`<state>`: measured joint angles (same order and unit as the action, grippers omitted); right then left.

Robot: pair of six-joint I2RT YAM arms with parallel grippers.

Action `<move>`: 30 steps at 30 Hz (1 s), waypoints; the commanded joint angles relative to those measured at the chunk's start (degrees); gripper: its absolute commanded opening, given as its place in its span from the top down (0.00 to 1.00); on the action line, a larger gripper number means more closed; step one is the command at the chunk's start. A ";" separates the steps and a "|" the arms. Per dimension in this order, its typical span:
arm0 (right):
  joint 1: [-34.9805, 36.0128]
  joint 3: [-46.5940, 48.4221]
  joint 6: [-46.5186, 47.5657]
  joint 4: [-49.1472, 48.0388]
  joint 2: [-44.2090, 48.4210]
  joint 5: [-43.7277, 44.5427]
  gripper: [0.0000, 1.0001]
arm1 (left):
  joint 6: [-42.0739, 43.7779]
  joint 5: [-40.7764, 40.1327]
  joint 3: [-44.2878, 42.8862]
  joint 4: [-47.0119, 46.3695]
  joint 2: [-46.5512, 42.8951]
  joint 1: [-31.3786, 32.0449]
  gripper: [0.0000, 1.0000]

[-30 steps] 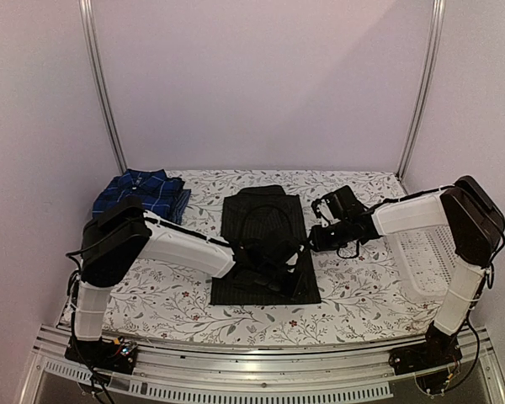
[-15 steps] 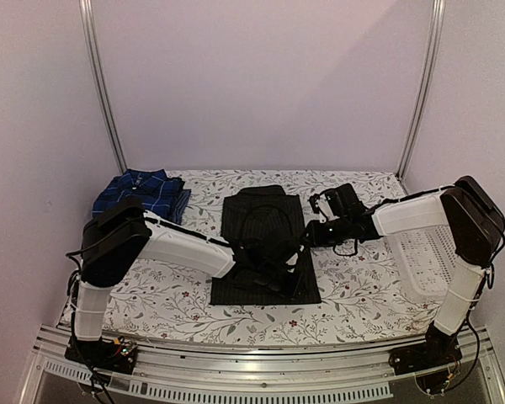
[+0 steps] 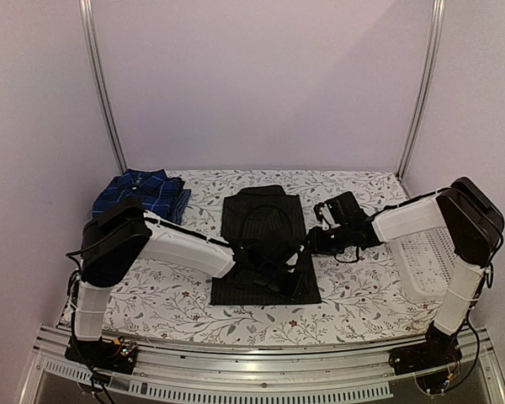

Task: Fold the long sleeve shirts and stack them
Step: Smooth out the 2/3-rectangle-folded shirt at the center of the board.

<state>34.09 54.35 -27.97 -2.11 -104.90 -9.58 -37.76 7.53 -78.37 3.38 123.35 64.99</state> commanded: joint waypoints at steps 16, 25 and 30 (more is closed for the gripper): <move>-0.33 6.20 1.19 -0.31 -4.34 1.83 0.89 | -0.35 2.14 1.61 2.67 2.04 0.72 0.71; -0.50 10.32 5.36 4.23 -4.32 4.64 0.89 | -0.62 2.16 2.14 2.48 1.82 0.70 0.71; -0.61 12.08 6.68 7.57 -3.55 5.79 0.86 | -0.24 1.75 0.70 3.47 0.43 0.49 0.70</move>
<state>33.98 64.20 -23.40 1.56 -108.44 -5.87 -37.95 8.38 -77.95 2.61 123.37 64.99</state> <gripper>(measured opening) 0.121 0.298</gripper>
